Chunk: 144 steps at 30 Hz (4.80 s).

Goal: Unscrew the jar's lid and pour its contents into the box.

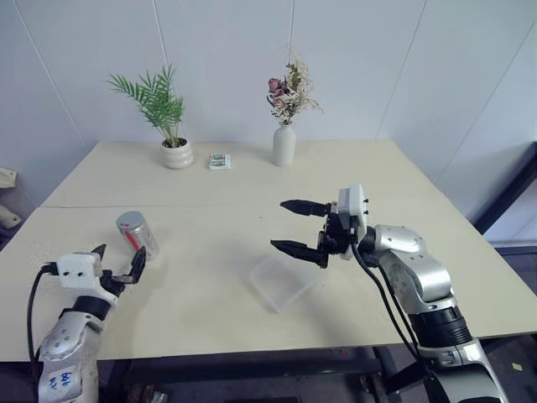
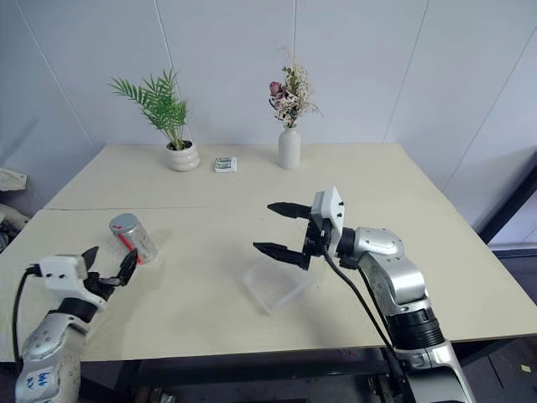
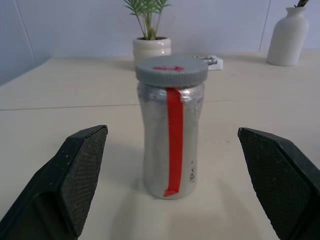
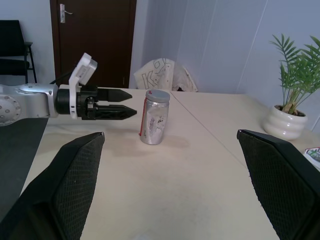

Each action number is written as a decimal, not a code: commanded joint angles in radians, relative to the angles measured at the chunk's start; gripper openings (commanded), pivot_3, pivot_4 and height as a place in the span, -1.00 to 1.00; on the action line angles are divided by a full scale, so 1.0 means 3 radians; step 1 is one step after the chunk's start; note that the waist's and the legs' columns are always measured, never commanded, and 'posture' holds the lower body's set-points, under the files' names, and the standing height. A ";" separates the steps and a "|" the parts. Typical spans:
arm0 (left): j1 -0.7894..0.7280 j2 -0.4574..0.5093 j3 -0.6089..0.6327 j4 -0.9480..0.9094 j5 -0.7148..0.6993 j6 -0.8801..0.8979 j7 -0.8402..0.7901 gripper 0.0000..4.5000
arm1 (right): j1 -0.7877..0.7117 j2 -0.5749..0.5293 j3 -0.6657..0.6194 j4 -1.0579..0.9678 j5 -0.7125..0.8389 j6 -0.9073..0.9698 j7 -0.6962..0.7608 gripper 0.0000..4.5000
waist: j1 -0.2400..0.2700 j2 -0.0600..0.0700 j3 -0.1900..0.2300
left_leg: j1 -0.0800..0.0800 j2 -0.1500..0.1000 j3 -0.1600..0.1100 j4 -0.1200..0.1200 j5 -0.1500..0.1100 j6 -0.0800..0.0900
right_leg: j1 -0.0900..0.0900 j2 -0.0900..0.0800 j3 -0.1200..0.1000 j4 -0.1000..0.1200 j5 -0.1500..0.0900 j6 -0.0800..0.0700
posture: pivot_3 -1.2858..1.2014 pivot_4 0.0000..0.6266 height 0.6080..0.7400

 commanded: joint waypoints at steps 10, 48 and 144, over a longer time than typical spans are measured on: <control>-0.0469 0.0215 -0.0104 0.0688 0.0108 -0.0420 -0.0017 0.98 | 0.0020 0.0071 -0.0093 -0.0158 0.0015 -0.0141 -0.0166 1.00 | 0.0003 0.0000 0.0000 | -0.0001 0.0002 0.0006 -0.0004 -0.0001 -0.0001 | -0.0004 0.0002 0.0002 0.0000 0.0000 0.0000 | 0.03 -0.52 1.00; -0.1011 0.0334 -0.0520 0.0839 -0.0293 -0.0493 -0.0858 -0.13 | 0.0227 -0.0195 -0.0121 -0.0771 0.0313 0.0428 -0.0220 1.00 | 0.0005 -0.0001 0.0000 | -0.0003 0.0002 0.0007 -0.0005 -0.0001 -0.0002 | -0.0004 0.0001 0.0002 -0.0003 0.0001 0.0002 | 0.03 -0.52 1.00; -0.1681 0.0644 -0.1727 -0.0017 -0.0808 0.1157 -0.3750 -0.13 | -0.1112 -0.0064 0.0326 0.0363 0.0338 0.0966 0.1241 0.13 | -0.0009 0.0002 0.0002 | -0.0053 0.0004 0.0012 0.0041 -0.0001 0.0003 | -0.0061 0.0014 0.0018 0.0036 0.0003 0.0008 | 0.03 -0.52 1.00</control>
